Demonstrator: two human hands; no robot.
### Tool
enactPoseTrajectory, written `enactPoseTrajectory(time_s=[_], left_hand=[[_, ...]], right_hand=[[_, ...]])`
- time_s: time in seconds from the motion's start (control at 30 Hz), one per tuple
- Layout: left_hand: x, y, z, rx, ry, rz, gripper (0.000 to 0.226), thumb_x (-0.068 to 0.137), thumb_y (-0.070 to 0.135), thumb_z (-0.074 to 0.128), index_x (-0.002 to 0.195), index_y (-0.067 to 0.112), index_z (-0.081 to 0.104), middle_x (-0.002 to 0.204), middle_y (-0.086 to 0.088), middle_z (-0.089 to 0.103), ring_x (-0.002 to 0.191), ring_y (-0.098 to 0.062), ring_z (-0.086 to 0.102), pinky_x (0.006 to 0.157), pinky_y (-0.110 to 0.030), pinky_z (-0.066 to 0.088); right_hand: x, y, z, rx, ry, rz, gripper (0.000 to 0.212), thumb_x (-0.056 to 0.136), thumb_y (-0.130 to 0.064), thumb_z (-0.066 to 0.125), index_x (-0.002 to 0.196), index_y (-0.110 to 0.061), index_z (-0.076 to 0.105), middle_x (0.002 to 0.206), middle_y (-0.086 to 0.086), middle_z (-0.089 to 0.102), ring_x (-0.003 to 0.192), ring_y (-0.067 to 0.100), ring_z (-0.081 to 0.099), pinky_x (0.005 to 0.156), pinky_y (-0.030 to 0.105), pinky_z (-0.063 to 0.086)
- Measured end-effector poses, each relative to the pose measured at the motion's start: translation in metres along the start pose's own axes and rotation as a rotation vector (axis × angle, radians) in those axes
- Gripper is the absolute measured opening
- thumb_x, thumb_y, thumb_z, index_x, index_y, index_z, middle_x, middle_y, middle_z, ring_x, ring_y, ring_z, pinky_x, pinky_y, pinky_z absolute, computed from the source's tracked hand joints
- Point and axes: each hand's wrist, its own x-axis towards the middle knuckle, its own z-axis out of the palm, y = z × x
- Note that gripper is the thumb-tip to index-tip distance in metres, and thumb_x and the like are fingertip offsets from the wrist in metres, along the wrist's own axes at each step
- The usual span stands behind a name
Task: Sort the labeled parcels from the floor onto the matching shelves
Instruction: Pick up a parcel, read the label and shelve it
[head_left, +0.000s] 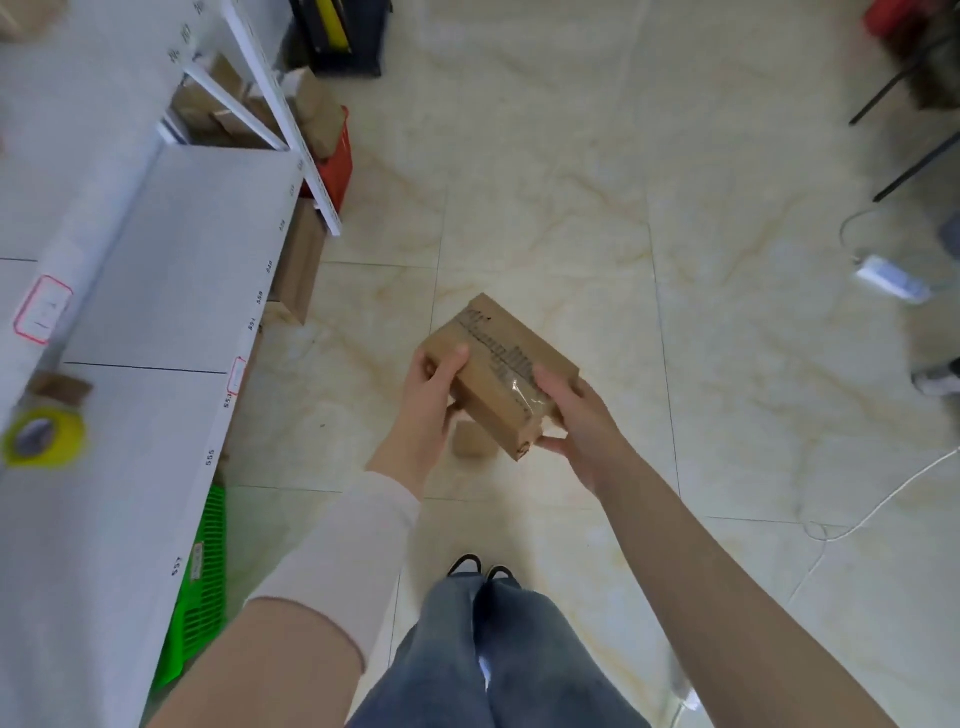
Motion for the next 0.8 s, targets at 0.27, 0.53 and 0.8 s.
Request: enactPoseTrajectory(time_s=[0.27,0.53,0.8], left_hand=[[-0.013,0.005,0.025,-0.16,0.057,-0.127,0.099,0.071,0.042,0.074,0.148,0.028,0.014,0.138,-0.003,0.056,0.121,-0.022,0.058,0.107,-0.047,0.044],[-0.014,0.016,0.0,-0.098,-0.107,-0.087,0.081,0.071,0.03,0.07,0.143,0.027,0.032,0.115,-0.007,0.068,0.111,-0.031,0.062,0.103,-0.051,0.046],[-0.012,0.042,-0.018,0.171,-0.122,-0.029,0.081,0.082,0.05,0.058,0.15,0.034,0.016,0.145,-0.001,0.043,0.128,-0.025,0.043,0.11,-0.05,0.035]], right_hand=[[-0.015,0.007,0.023,-0.662,0.331,-0.774,0.082,0.059,-0.038,0.08,0.129,-0.011,0.048,0.143,0.012,0.026,0.131,0.013,0.028,0.091,-0.008,0.023],[-0.03,-0.005,0.012,-0.078,0.068,-0.269,0.06,0.086,-0.036,0.062,0.14,-0.025,0.038,0.143,-0.001,0.042,0.125,0.011,0.048,0.103,0.035,0.044],[-0.022,-0.023,-0.024,-0.211,-0.134,-0.182,0.046,0.078,-0.031,0.064,0.123,-0.025,0.056,0.105,0.0,0.067,0.098,0.02,0.061,0.083,0.036,0.049]])
